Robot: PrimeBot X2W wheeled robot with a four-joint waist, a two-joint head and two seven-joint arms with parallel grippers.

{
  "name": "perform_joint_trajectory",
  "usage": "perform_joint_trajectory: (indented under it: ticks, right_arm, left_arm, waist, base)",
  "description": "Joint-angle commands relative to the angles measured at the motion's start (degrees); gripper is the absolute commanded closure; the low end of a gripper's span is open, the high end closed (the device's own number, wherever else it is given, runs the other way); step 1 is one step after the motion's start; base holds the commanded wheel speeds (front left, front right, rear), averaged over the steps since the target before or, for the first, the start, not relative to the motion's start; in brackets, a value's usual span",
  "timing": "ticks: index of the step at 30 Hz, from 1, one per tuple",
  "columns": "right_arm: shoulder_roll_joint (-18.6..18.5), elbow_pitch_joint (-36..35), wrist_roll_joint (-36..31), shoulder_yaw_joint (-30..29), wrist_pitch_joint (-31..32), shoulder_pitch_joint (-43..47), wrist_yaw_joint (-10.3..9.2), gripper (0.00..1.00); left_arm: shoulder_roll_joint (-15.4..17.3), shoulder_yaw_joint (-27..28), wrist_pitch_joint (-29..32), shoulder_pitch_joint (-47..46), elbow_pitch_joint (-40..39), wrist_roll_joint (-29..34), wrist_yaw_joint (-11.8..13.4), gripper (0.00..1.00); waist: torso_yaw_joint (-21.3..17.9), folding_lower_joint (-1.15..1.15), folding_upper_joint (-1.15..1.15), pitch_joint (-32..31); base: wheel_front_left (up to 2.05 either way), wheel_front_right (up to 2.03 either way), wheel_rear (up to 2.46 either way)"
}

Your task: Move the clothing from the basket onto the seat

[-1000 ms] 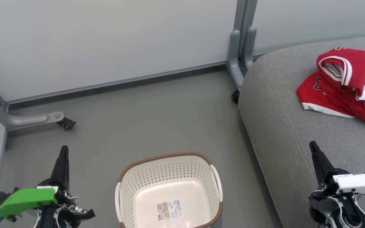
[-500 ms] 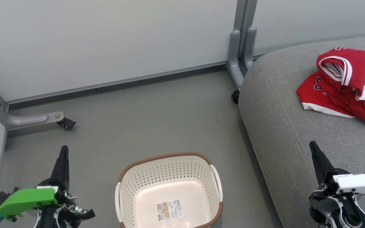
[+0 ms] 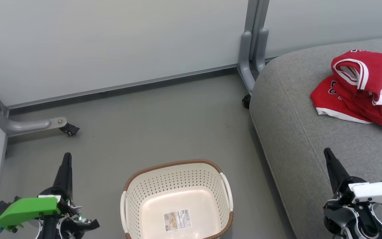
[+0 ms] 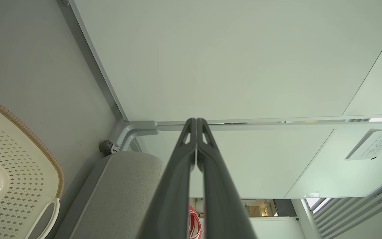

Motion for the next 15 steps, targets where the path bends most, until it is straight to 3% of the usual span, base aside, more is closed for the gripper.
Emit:
perform_joint_trajectory:
  ticks: [1, 15]
  right_arm:
    - [-0.2, 0.1, 0.0, -0.2, 0.2, -0.5, -0.02, 1.0]
    - [-0.1, 0.1, 0.0, -0.2, 0.2, -0.5, -0.02, 1.0]
  left_arm:
    - [0.2, 0.1, 0.2, -0.6, 0.0, -0.2, -0.3, 1.0]
    - [0.2, 0.1, 0.2, -0.6, 0.0, -0.2, -0.3, 1.0]
  waist:
    - [0.0, 0.0, 0.0, 0.0]
    - [0.0, 0.0, 0.0, 0.0]
  base:
    - [0.0, 0.0, 0.0]
    - [0.0, 0.0, 0.0]
